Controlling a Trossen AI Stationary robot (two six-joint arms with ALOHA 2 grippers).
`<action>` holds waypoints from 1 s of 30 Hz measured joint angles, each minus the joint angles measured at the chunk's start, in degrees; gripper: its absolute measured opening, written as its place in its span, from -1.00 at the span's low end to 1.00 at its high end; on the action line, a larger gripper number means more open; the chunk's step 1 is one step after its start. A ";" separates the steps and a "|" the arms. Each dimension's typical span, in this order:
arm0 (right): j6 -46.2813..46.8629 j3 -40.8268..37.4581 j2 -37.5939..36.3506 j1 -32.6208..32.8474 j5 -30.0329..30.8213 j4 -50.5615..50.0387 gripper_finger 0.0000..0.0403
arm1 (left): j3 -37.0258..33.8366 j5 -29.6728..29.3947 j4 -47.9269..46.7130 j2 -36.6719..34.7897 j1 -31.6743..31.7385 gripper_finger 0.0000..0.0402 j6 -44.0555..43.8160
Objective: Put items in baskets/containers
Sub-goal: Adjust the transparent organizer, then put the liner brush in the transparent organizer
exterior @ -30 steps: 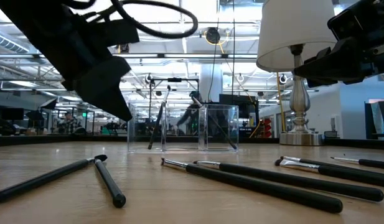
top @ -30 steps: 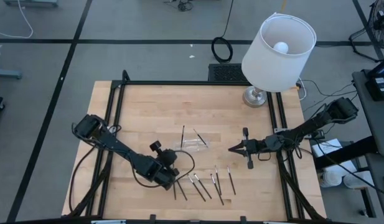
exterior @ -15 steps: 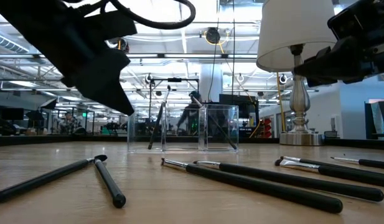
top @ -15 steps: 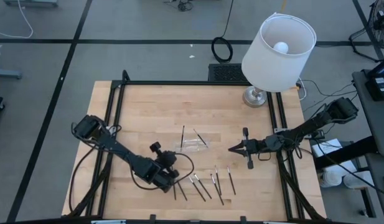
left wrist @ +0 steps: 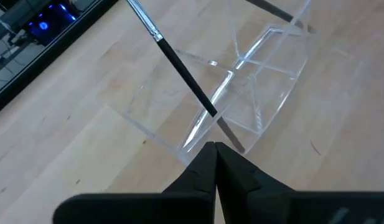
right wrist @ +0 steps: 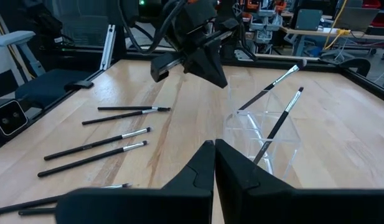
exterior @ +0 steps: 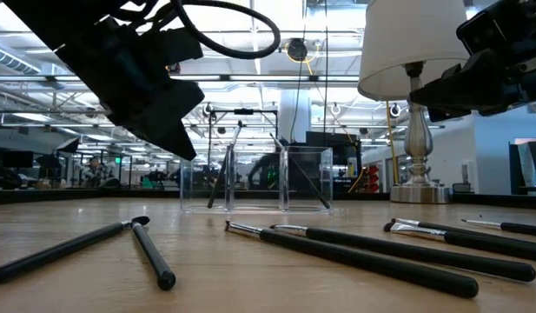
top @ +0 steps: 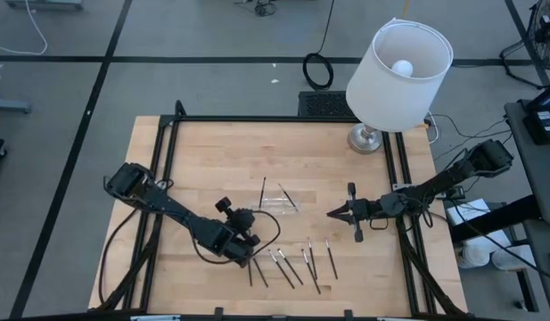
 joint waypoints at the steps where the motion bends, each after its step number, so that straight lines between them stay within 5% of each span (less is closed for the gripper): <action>1: 0.00 0.00 0.00 0.00 0.02 0.00 -1.00 | 0.00 0.39 0.08 0.00 0.04 -0.96 0.27; 8: 0.00 0.00 0.00 0.00 0.00 -0.08 -1.00 | -0.02 4.00 3.99 0.00 -1.85 -0.94 5.44; 15: 0.00 0.00 0.00 0.00 0.01 -0.26 -1.00 | 0.00 1.69 13.13 0.00 -5.38 -0.96 16.93; 23: 0.00 0.00 0.02 0.00 0.02 0.72 -1.00 | -0.02 -9.78 38.15 -0.67 -5.59 -0.96 52.28; 30: -3.18 0.00 0.00 -0.88 0.28 1.37 -1.00 | 0.02 11.71 50.82 -5.94 -2.64 -0.98 73.56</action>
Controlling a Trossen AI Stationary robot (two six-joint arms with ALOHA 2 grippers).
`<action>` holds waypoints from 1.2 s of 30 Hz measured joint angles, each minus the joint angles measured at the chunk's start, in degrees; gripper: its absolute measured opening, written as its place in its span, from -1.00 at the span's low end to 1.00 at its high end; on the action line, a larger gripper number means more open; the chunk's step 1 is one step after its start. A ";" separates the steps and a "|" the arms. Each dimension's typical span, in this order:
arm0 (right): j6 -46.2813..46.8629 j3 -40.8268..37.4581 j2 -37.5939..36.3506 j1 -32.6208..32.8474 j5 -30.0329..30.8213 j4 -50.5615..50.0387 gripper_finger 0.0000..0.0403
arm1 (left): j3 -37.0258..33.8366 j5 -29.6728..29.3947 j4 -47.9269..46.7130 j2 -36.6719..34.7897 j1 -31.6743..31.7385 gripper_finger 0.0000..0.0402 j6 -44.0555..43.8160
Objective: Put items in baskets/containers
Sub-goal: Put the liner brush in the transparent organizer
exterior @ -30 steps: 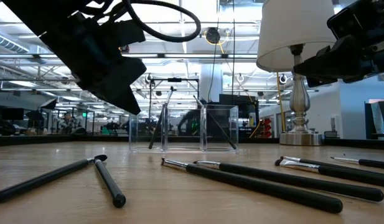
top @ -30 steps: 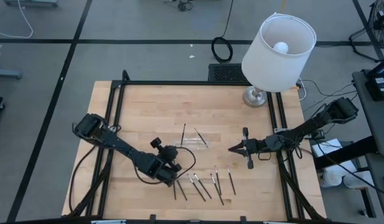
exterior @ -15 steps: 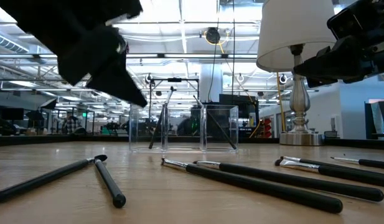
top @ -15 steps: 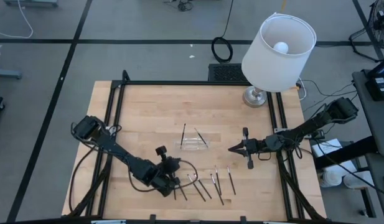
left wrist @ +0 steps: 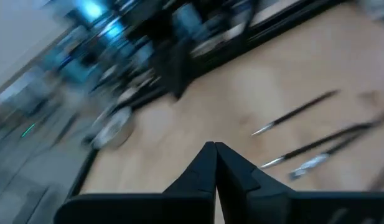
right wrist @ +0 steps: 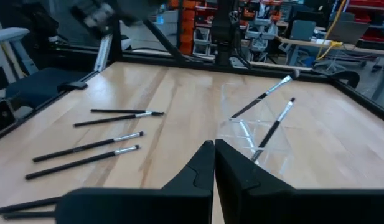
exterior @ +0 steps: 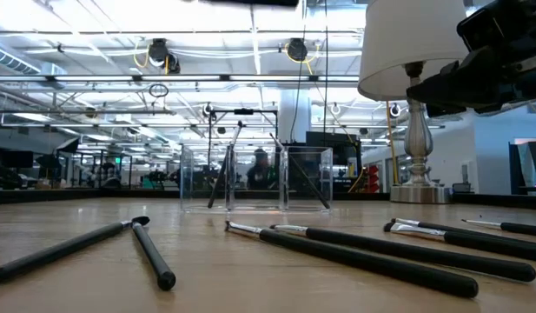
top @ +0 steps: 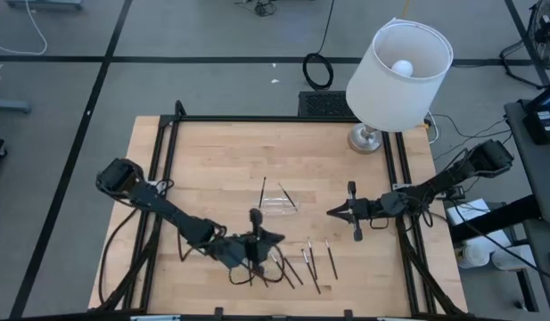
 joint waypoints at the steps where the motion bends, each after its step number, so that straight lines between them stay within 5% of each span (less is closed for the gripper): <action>1: -0.14 0.00 0.00 -0.31 0.04 -0.02 -1.00 | 0.00 3.41 -0.09 -0.89 0.06 -0.98 2.47; 7: -0.82 0.00 0.00 -2.70 0.00 -0.02 -1.00 | -1.58 10.03 -1.89 -8.28 0.04 -0.99 10.84; 12: 0.34 -0.02 0.02 -4.41 -0.04 0.29 -1.00 | -11.60 12.92 0.09 -18.89 0.03 -0.99 10.51; 19: -0.08 -0.02 0.02 -4.52 -0.21 -0.33 -1.00 | -35.07 20.38 31.44 -34.62 1.00 -0.99 5.01; 24: 0.06 -0.02 0.00 -4.52 -0.22 1.43 -1.00 | -42.57 19.66 45.59 -36.07 0.90 -0.99 0.40; 36: 4.23 -0.02 0.02 -4.34 0.30 1.23 -1.00 | -43.30 12.92 39.78 -35.54 0.84 -0.97 4.17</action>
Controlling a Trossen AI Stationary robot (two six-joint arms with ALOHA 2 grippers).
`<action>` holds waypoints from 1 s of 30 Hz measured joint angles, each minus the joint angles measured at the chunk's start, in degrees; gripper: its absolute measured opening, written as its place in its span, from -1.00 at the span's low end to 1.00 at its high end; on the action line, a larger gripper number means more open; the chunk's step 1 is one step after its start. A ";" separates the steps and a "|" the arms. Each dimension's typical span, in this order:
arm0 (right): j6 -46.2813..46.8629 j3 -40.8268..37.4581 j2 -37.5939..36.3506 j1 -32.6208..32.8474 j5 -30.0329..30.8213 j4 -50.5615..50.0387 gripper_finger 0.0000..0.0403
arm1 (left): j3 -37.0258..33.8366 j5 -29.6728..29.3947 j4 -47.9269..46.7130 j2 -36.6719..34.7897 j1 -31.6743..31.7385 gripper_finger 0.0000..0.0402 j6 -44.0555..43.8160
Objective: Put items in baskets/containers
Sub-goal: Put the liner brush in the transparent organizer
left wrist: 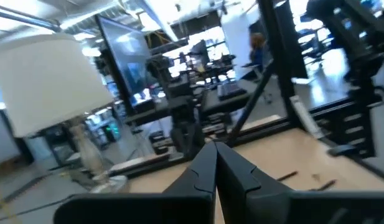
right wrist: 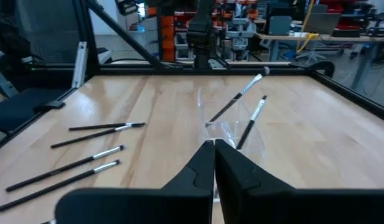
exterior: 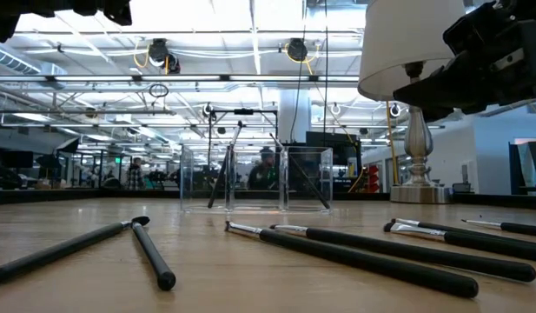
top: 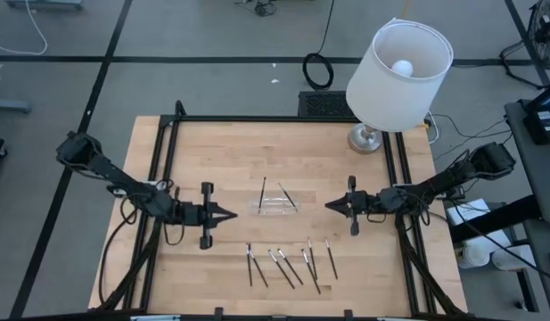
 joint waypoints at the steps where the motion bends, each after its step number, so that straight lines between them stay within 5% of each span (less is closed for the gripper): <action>1: 0.05 0.00 0.00 -0.10 0.65 0.04 -1.00 | 0.00 -0.96 0.46 -0.21 0.03 -0.98 1.09; 8: 4.08 0.00 0.00 -0.18 1.34 1.37 -1.00 | 0.02 -9.10 2.78 -1.87 0.07 -0.90 5.96; 21: 3.35 2.96 -0.68 -0.18 1.22 13.97 -1.00 | 0.11 -9.19 1.43 -2.49 -1.51 -0.83 -7.67; 24: 0.52 8.51 -1.35 -0.16 2.02 5.09 -1.00 | 0.11 -9.23 1.38 -2.47 -2.12 -0.83 -7.65; 30: 8.57 22.06 2.14 2.27 8.37 -30.06 -1.00 | 0.11 -9.27 2.49 -2.68 -2.16 -0.83 -6.21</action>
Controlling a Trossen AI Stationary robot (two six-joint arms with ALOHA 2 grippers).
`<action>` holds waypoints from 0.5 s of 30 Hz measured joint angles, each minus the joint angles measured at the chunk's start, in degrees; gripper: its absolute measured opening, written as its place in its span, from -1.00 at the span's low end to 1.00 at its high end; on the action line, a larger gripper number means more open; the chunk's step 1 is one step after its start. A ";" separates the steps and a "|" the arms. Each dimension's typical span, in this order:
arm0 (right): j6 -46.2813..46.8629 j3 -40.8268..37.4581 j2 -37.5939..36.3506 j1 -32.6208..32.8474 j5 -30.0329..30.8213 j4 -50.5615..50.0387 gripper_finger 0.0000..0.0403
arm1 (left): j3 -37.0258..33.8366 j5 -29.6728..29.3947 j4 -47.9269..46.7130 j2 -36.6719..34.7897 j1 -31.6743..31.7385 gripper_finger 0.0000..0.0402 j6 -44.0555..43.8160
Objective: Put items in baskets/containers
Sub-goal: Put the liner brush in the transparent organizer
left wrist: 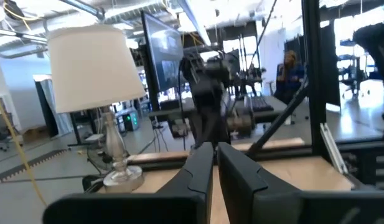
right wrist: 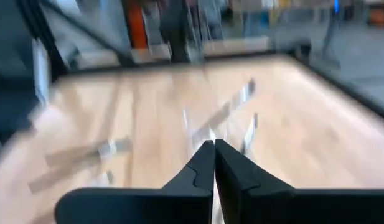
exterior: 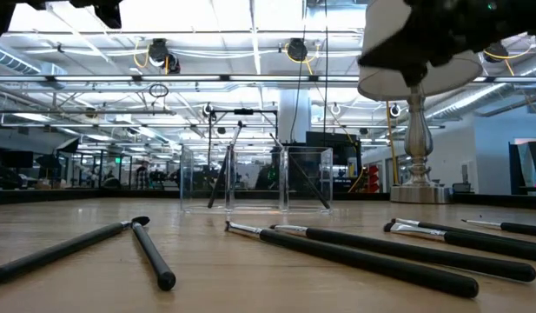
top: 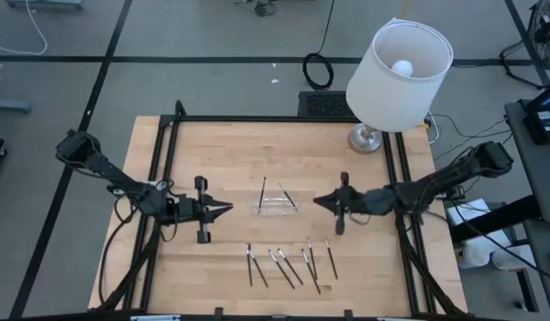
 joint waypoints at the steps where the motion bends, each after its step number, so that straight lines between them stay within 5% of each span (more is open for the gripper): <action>1: 0.77 0.73 1.16 0.98 0.71 -2.40 -1.00 | 0.00 -0.02 0.51 -0.25 0.09 -0.83 0.19; 15: -1.35 1.31 5.84 4.61 0.60 3.93 -1.00 | 0.00 -0.11 1.14 -1.65 2.56 -0.82 5.73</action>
